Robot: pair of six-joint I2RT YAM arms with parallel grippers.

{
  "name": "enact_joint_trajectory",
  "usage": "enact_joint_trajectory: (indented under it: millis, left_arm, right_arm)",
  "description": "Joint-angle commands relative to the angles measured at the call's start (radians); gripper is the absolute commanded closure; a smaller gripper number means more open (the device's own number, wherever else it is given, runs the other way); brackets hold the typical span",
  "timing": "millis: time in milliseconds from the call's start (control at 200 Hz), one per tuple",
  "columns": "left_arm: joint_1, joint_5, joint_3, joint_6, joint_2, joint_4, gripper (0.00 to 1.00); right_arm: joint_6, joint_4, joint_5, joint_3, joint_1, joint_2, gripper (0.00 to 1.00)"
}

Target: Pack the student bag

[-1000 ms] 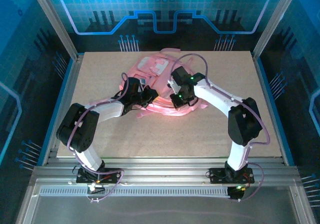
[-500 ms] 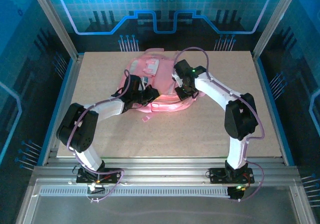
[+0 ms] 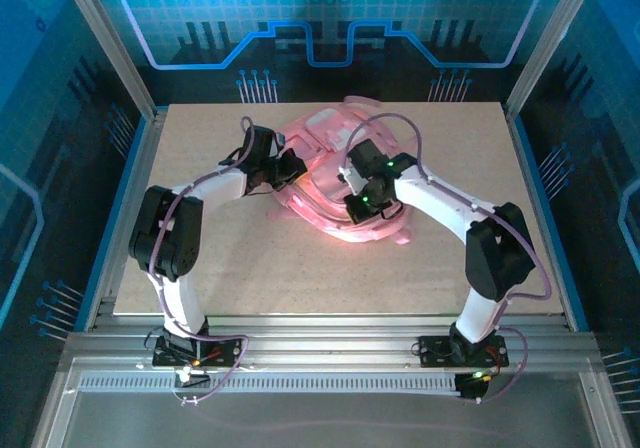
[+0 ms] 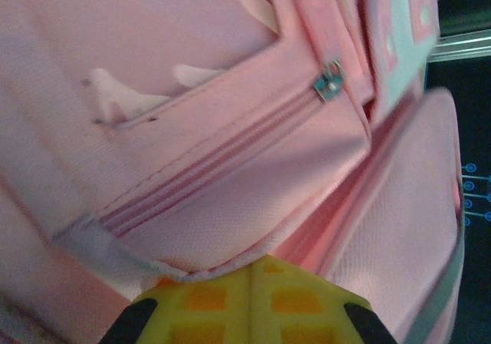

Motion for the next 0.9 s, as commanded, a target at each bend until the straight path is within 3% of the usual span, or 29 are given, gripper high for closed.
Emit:
enact_joint_trajectory:
  millis: [0, 95, 210, 280, 365, 480, 645, 895]
  left_arm:
    - [0.023, -0.043, 0.054, -0.019, 0.074, 0.041, 0.92]
    - [0.026, -0.012, 0.119, -0.03, 0.115, 0.03, 0.8]
    - [0.046, -0.02, 0.152, -0.004, 0.07, -0.024, 0.51]
    - [0.059, -0.043, 0.123, 0.014, 0.0, -0.051, 0.26]
    - [0.072, -0.034, 0.056, 0.012, -0.081, -0.069, 0.12]
    - [0.075, -0.018, -0.064, -0.012, -0.192, -0.066, 0.1]
    - [0.073, 0.007, -0.268, -0.129, -0.319, 0.011, 0.16]
    - [0.016, -0.027, -0.389, -0.302, -0.315, 0.211, 0.23]
  right_arm:
    - [0.084, -0.011, -0.153, 0.041, 0.051, 0.026, 1.0]
    - [0.131, 0.068, -0.184, 0.091, 0.079, 0.071, 1.0]
    - [0.183, 0.139, -0.174, 0.143, 0.086, 0.124, 1.0]
    - [0.201, 0.153, -0.178, 0.182, 0.085, 0.158, 1.0]
    - [0.215, 0.171, -0.18, 0.215, 0.086, 0.187, 1.0]
    - [0.233, 0.195, -0.198, 0.232, 0.086, 0.21, 1.0]
    - [0.255, 0.239, -0.216, 0.22, 0.088, 0.22, 1.0]
    - [0.274, 0.304, -0.235, 0.192, 0.105, 0.217, 1.0]
